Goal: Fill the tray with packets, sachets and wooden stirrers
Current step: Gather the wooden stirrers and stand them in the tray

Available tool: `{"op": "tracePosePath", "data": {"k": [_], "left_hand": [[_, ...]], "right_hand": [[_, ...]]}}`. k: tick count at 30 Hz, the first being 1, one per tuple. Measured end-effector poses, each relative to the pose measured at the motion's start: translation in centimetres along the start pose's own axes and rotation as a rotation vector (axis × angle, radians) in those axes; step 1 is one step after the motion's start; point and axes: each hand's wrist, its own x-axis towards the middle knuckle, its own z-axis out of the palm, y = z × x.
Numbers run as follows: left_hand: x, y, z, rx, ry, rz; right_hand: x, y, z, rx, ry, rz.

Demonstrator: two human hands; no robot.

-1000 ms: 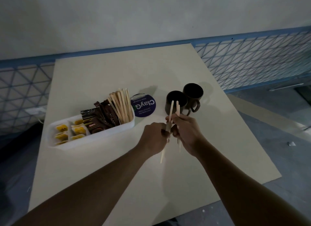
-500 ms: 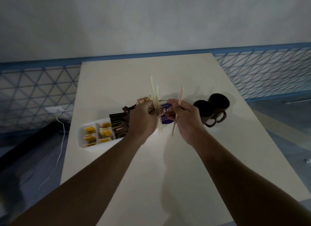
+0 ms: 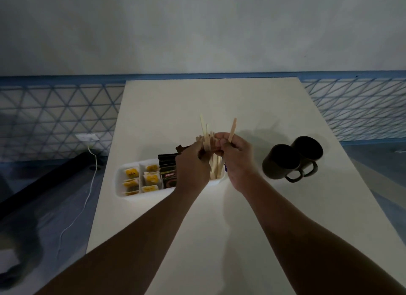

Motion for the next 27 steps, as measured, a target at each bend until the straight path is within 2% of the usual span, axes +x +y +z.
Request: {"op": "tracePosePath", "data": {"k": [8, 14, 18, 22, 27], "left_hand": [[-0.5, -0.5, 0.7, 0.074, 0.041, 0.024], [-0.1, 0.0, 0.1, 0.107, 0.094, 0.052], [1.1, 0.4, -0.7, 0.138, 0.148, -0.029], [2.5, 0.7, -1.2, 0.24, 0.029, -0.119], [4.0, 1.7, -0.8, 0.365, -0.173, -0.115]], "right_hand": [[-0.6, 0.4, -0.6, -0.402, -0.09, 0.016], [-0.6, -0.4, -1.1, -0.762, -0.129, -0.187], [0.1, -0.8, -1.4, -0.811, -0.091, -0.275], [0.7, -1.2, -1.8, -0.788, -0.107, -0.126], [1.6, -1.5, -1.9, -0.788, -0.277, -0.003]]}}
